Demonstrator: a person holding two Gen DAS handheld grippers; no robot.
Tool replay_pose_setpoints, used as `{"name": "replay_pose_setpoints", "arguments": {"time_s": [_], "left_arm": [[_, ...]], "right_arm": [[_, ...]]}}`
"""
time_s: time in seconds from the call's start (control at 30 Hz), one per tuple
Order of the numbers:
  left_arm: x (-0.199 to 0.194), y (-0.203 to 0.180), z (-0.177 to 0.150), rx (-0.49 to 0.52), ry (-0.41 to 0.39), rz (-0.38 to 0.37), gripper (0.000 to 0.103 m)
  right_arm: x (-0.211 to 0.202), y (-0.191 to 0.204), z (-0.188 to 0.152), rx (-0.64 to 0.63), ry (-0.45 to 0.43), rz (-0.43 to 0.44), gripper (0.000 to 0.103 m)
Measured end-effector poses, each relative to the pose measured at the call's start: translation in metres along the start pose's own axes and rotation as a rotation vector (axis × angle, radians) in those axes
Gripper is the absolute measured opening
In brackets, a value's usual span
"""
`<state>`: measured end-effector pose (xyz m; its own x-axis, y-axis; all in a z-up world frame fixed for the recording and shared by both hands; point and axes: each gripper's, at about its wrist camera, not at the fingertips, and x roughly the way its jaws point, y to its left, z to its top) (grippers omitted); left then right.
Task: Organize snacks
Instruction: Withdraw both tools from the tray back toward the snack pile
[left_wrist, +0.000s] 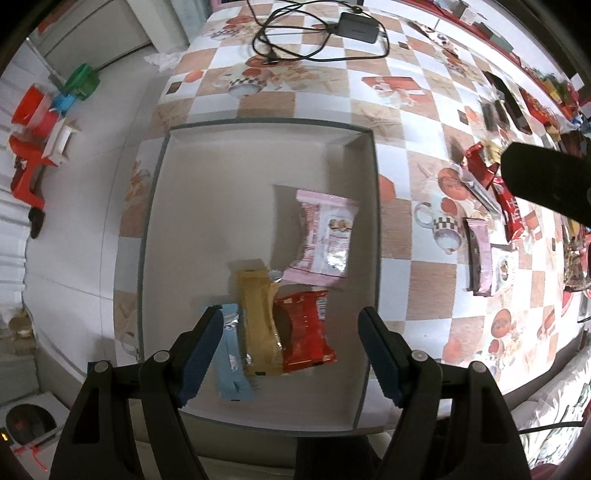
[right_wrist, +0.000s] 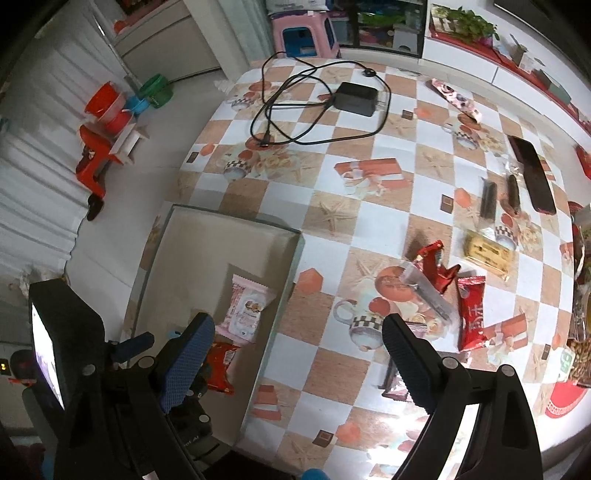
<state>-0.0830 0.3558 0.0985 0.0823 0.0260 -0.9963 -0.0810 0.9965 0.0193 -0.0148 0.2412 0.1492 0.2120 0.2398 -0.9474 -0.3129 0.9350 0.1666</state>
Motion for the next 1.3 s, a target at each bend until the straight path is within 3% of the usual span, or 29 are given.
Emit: {"name": "replay_pose_setpoints", "arguments": {"time_s": [0.8,1.3], "left_arm": [[-0.004,-0.045,0.005,0.095,0.0,0.005,0.079],[0.004,-0.076,0.007,0.14,0.03,0.003,0.079]], "right_arm": [[-0.018,-0.044,-0.015,0.079,-0.034,-0.016,0.093],[-0.006,-0.08,-0.03,0.143,0.02,-0.014,0.093]]}}
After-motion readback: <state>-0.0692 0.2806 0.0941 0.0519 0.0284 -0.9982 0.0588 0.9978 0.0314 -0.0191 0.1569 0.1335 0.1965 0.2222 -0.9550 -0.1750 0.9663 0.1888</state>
